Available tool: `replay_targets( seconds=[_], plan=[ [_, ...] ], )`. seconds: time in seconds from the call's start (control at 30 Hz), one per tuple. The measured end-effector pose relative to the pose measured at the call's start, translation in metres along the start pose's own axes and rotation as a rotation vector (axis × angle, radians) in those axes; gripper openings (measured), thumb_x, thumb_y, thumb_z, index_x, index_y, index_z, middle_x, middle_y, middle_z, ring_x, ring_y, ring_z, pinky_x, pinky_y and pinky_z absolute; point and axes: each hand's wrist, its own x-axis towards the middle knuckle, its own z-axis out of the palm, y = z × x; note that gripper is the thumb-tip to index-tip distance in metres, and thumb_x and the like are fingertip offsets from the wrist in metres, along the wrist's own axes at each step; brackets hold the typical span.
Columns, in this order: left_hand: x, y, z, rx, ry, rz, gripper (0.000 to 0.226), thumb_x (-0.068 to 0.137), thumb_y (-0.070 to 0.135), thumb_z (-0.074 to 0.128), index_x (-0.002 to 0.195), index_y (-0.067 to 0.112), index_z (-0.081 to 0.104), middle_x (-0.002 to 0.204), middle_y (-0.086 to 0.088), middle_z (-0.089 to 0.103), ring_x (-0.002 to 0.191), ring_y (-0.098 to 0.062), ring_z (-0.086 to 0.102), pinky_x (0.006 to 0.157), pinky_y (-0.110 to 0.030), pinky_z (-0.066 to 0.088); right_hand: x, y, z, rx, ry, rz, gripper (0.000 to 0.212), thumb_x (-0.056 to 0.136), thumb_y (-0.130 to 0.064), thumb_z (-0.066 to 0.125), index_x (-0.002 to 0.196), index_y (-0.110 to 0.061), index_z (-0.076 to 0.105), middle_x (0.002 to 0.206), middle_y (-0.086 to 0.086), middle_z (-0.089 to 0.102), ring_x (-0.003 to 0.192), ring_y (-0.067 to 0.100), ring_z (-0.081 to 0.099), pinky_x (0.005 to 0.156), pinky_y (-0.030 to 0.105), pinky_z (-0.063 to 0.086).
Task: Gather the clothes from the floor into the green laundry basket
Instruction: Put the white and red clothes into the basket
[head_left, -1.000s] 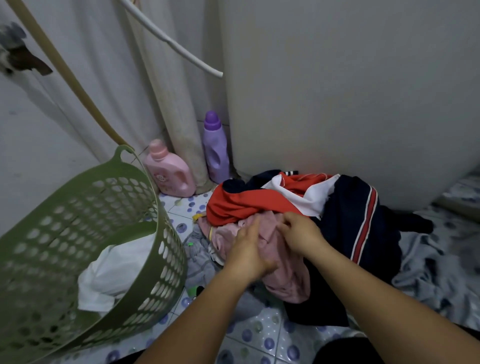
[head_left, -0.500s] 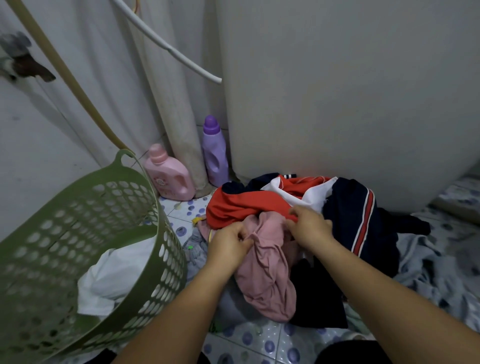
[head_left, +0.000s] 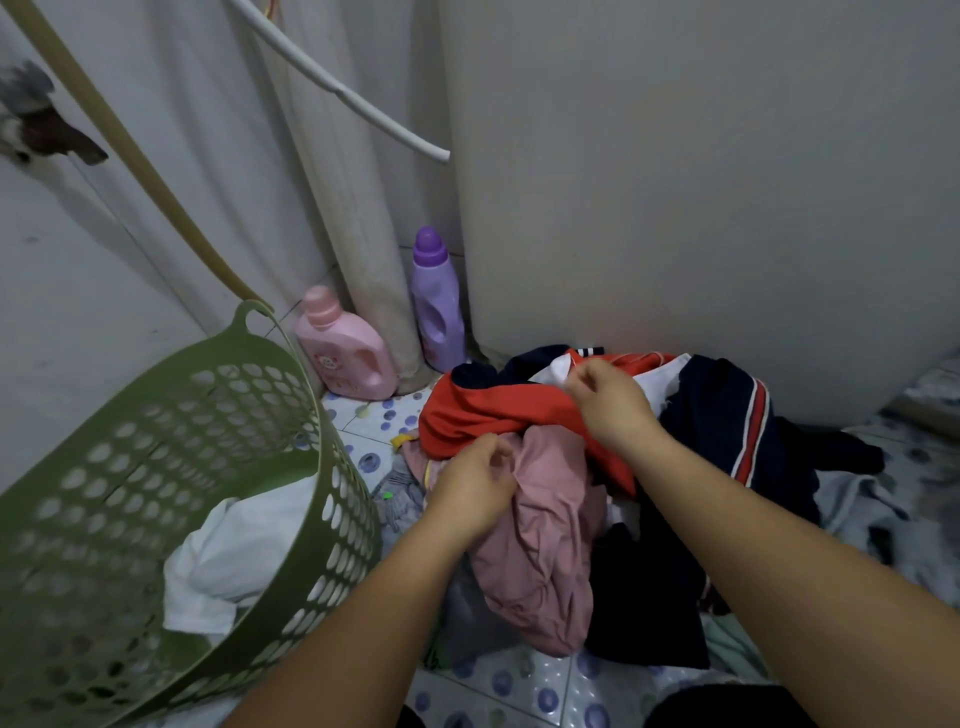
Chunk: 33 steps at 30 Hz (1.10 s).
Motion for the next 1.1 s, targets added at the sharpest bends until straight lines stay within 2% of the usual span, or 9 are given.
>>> replay_targets(
  seconds=[0.13,0.23,0.33,0.53,0.6,0.73,0.9,1.0,1.1],
  plan=[
    [0.002,0.006,0.003,0.003,-0.030,0.018,0.026,0.087,0.005,0.055,0.112,0.009,0.060,0.118,-0.005,0.064,0.111,-0.021,0.058,0.098,-0.028,0.045,0.006,-0.017,-0.014,-0.387,0.092,-0.103,0.018,0.091,-0.020,0.046,0.083,-0.021,0.062,0.096,0.000,0.060,0.099,0.024,0.052,0.084,0.037,0.032],
    [-0.001,0.003,0.008,0.018,-0.056,0.009,0.028,0.086,0.004,0.052,0.112,0.010,0.062,0.116,-0.006,0.066,0.111,-0.021,0.059,0.096,-0.026,0.045,-0.001,0.017,-0.004,-0.731,-0.086,0.035,0.027,0.088,-0.017,0.046,0.109,-0.021,0.062,0.118,0.003,0.058,0.117,0.027,0.048,0.097,0.043,0.031],
    [-0.003,0.001,0.012,0.020,-0.080,-0.008,0.032,0.087,0.001,0.048,0.115,0.008,0.061,0.117,-0.006,0.065,0.111,-0.020,0.059,0.094,-0.024,0.044,-0.014,0.060,0.010,-0.799,-0.184,0.155,0.032,0.086,-0.026,0.052,0.118,-0.021,0.054,0.126,0.005,0.053,0.120,0.025,0.044,0.100,0.043,0.028],
    [0.009,0.003,0.015,0.019,-0.097,-0.050,0.033,0.089,0.002,0.048,0.119,0.008,0.060,0.121,-0.007,0.062,0.114,-0.021,0.057,0.096,-0.024,0.043,-0.004,0.087,0.014,-0.923,-0.071,0.000,0.029,0.090,-0.020,0.044,0.112,-0.025,0.062,0.117,0.004,0.057,0.113,0.026,0.046,0.094,0.039,0.030],
    [0.014,0.007,0.013,0.023,-0.083,-0.041,0.034,0.089,0.003,0.049,0.121,0.009,0.058,0.122,-0.007,0.061,0.115,-0.021,0.056,0.090,-0.020,0.040,0.002,0.076,0.010,-0.820,-0.053,-0.013,0.029,0.091,-0.017,0.043,0.108,-0.025,0.066,0.112,0.005,0.059,0.109,0.028,0.050,0.092,0.039,0.032],
    [0.031,0.017,0.011,0.047,0.033,0.038,0.054,0.085,0.004,0.058,0.136,0.015,0.045,0.137,-0.009,0.050,0.123,-0.024,0.051,0.097,-0.022,0.038,0.004,0.037,-0.012,-0.136,-0.009,0.073,0.021,0.096,-0.018,0.045,0.108,-0.009,0.060,0.100,0.013,0.060,0.095,0.032,0.055,0.079,0.028,0.039],
    [0.047,0.033,0.006,-0.006,0.125,0.089,0.104,0.067,0.016,0.078,0.151,0.025,0.018,0.147,-0.014,0.034,0.135,-0.031,0.038,0.112,-0.037,0.035,-0.017,-0.038,-0.024,0.217,-0.020,-0.202,0.014,0.093,-0.011,0.051,0.101,-0.007,0.062,0.099,0.013,0.064,0.093,0.022,0.058,0.077,0.026,0.038],
    [0.052,0.038,-0.013,-0.135,0.341,0.061,0.113,0.045,0.039,0.081,0.145,0.027,0.030,0.142,-0.012,0.046,0.130,-0.030,0.045,0.108,-0.043,0.039,-0.034,-0.081,-0.026,0.558,-0.167,-0.261,0.018,0.093,-0.007,0.051,0.082,-0.021,0.056,0.095,0.021,0.065,0.084,0.019,0.055,0.081,0.032,0.043],
    [0.046,0.032,-0.042,-0.305,0.423,0.061,0.079,0.052,0.033,0.080,0.125,0.015,0.056,0.118,-0.010,0.065,0.104,-0.021,0.060,0.096,-0.038,0.050,-0.047,-0.103,-0.034,0.926,-0.318,-0.290,0.012,0.089,-0.006,0.052,0.082,-0.016,0.055,0.111,0.037,0.060,0.089,0.023,0.053,0.083,0.033,0.044]
  ],
)
